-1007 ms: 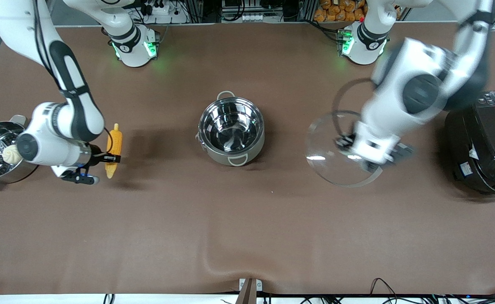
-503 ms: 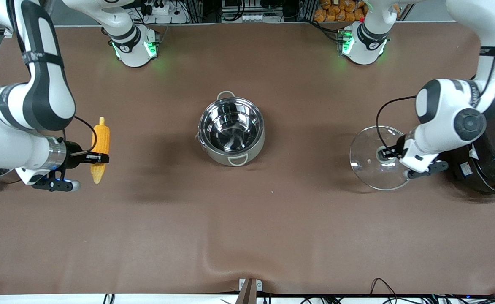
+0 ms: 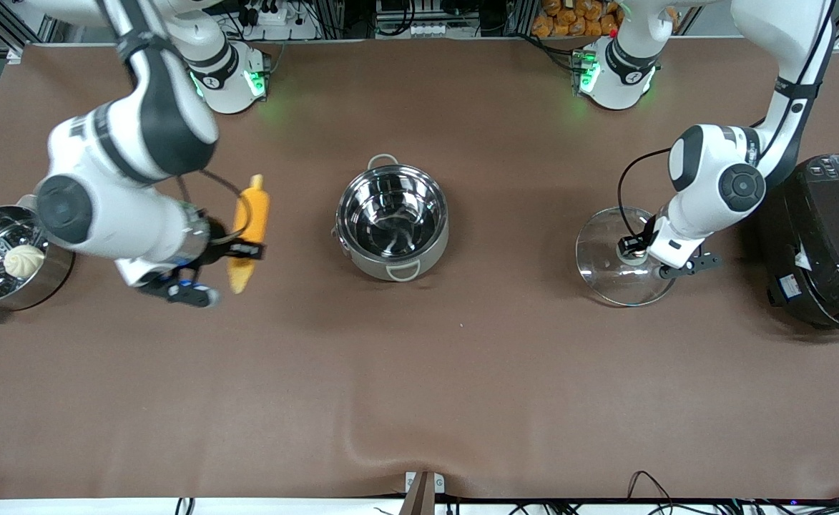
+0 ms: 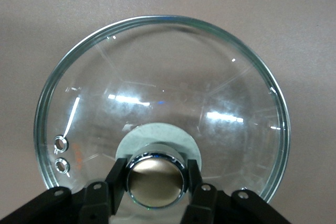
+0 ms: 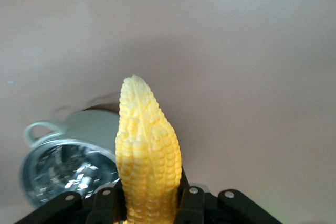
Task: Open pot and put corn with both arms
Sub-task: 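Lower the lid onto the table while the right gripper carries corn over pot, then lower the corn into the pot while the left gripper releases the lid, then open the right gripper and withdraw both grippers from the pot and lid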
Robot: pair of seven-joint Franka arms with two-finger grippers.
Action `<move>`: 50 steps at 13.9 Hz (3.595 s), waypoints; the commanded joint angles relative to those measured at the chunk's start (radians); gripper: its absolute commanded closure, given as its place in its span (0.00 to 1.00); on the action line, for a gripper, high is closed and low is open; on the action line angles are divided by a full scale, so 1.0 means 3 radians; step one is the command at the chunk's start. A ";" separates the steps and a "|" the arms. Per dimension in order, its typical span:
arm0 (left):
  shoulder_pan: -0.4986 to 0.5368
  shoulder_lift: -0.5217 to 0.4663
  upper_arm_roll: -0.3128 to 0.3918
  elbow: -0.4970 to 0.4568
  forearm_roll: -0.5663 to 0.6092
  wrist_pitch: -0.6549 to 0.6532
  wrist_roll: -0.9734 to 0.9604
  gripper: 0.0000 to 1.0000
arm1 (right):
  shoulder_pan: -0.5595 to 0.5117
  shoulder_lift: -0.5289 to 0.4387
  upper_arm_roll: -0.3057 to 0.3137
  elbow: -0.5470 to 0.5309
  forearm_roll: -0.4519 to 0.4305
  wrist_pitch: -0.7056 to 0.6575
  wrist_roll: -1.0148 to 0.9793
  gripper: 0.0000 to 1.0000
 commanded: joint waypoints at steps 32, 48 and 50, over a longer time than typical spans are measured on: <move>0.0193 -0.0443 -0.0016 0.2472 -0.0011 -0.2813 0.0263 0.00 | 0.1244 0.0275 0.0307 -0.0864 -0.0667 0.1550 0.1445 0.12; 0.0187 -0.0703 -0.0134 0.2498 -0.0016 -0.3223 0.0360 0.00 | 0.0162 -0.0527 0.0276 -0.0476 -0.0667 0.0437 0.0210 0.00; 0.0188 -0.0709 -0.0134 0.2498 -0.0016 -0.3223 0.0360 0.00 | -0.0150 -0.0700 0.0241 -0.0419 -0.0677 0.0140 -0.0200 0.00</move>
